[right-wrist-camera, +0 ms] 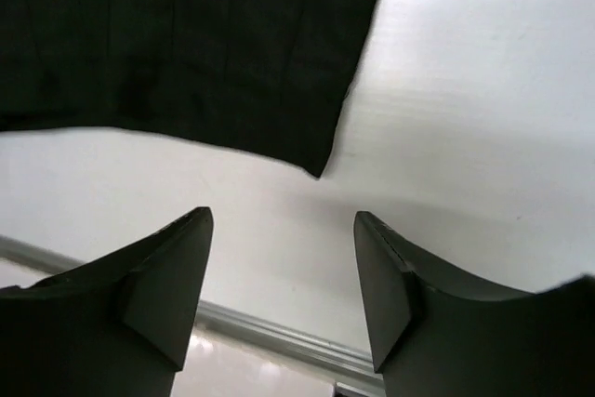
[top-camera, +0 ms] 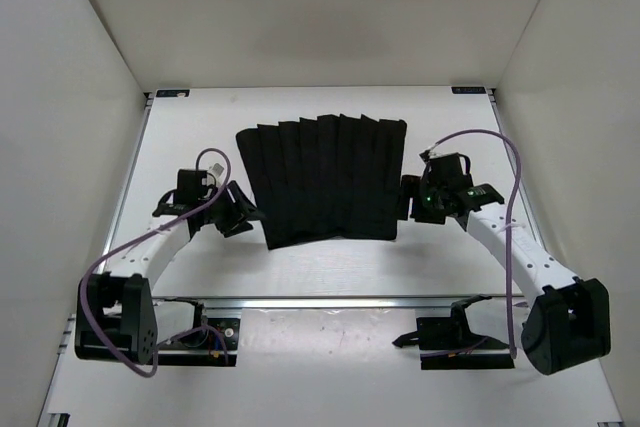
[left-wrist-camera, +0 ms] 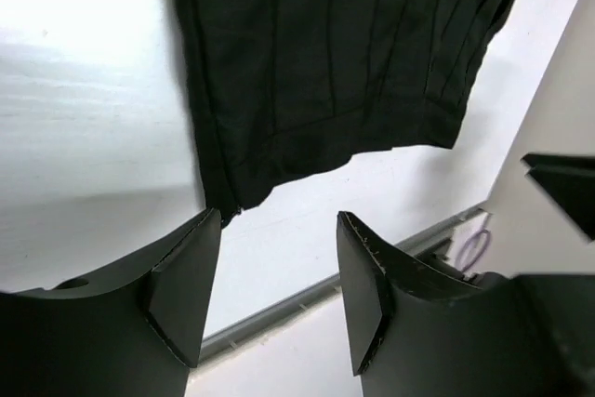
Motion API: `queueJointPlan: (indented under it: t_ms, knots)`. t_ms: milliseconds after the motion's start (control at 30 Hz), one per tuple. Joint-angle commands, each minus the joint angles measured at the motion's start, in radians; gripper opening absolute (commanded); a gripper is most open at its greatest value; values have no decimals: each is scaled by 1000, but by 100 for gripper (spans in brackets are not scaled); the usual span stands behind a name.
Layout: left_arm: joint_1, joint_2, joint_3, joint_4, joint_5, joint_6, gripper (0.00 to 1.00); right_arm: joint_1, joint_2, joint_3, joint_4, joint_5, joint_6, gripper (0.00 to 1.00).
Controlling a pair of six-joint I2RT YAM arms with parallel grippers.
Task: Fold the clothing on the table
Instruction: Flatten the skirt out, then fold the skirt
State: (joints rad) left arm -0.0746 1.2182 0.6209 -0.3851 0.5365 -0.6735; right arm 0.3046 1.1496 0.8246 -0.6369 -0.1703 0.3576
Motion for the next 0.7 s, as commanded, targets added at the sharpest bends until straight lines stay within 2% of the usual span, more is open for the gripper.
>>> queueJointPlan:
  t_ms: [0, 200, 300, 367, 467, 533, 600, 633, 667]
  knots:
    - [-50, -66, -38, -34, -76, 57, 63, -27, 28, -8, 88, 6, 40, 61]
    - [-220, 18, -32, -31, -246, 8, 64, -47, 157, -54, 154, -1, 81, 62]
    - [-248, 55, -43, 9, -292, -23, 64, -35, 208, -73, 198, -20, 95, 62]
    - [-257, 95, -40, 43, -294, -41, 68, -21, 242, -73, 207, -17, 110, 62]
    - [-271, 141, -16, 55, -332, -51, 65, 2, 297, -77, 236, -23, 125, 60]
    - [-284, 152, -1, 69, -363, -66, 61, 13, 332, -73, 250, -34, 130, 58]
    - [-287, 168, 7, 92, -375, -76, 43, 22, 360, -68, 249, -34, 136, 52]
    - [-286, 182, 5, 100, -353, -81, 32, 27, 378, -62, 247, -35, 132, 41]
    - [-281, 196, 8, 109, -354, -83, 24, 28, 387, -59, 247, -50, 127, 22]
